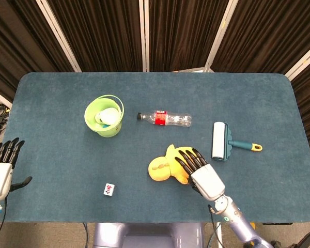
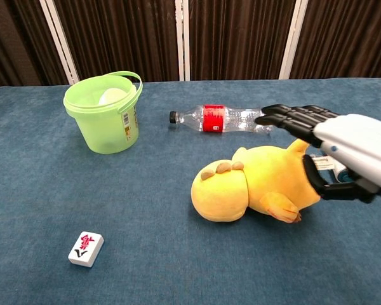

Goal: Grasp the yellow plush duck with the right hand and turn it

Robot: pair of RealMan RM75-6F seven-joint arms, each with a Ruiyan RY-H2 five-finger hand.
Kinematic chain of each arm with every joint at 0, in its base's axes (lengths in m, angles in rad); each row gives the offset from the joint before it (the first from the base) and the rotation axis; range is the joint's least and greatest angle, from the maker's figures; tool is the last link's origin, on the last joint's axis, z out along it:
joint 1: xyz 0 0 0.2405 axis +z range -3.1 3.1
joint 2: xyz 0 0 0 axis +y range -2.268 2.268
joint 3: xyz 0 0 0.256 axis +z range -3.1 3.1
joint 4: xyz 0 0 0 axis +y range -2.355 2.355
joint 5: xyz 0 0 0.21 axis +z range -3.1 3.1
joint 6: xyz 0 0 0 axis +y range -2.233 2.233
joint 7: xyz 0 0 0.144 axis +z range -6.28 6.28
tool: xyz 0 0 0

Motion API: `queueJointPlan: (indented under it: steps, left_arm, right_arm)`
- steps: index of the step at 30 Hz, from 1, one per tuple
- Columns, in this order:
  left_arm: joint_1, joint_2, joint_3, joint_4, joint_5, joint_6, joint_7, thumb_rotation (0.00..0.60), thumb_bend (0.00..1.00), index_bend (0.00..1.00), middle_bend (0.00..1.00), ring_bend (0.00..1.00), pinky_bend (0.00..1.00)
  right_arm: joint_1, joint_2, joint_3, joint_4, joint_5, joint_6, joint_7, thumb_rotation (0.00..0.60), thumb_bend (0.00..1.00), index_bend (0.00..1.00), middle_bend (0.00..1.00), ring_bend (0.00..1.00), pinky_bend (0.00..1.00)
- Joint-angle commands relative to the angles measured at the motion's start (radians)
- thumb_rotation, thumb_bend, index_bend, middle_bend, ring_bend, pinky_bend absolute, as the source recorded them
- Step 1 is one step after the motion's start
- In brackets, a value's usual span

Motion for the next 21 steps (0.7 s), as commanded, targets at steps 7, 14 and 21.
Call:
queueJointPlan:
  steps: [7,14,21]
  left_arm:
    - [-0.004,0.006,-0.008,0.0,-0.022,-0.013,-0.017,0.6,0.05,0.0,0.0,0.0,0.0]
    - [-0.007,0.013,-0.018,0.007,-0.044,-0.023,-0.041,0.6,0.05,0.0,0.0,0.0,0.0]
    - [-0.015,0.008,-0.025,0.02,-0.069,-0.045,-0.046,0.6,0.06,0.0,0.0,0.0,0.0]
  right_arm:
    - [0.055,-0.112,0.03,0.033,0.072,-0.071,-0.066,0.6,0.96,0.0,0.0,0.0,0.0]
    - [0.081,-0.191,0.038,0.085,0.123,-0.107,-0.096,0.6,0.96,0.0,0.0,0.0,0.0]
    - [0.104,-0.277,0.051,0.155,0.15,-0.103,-0.112,0.6,0.97,0.0,0.0,0.0,0.0]
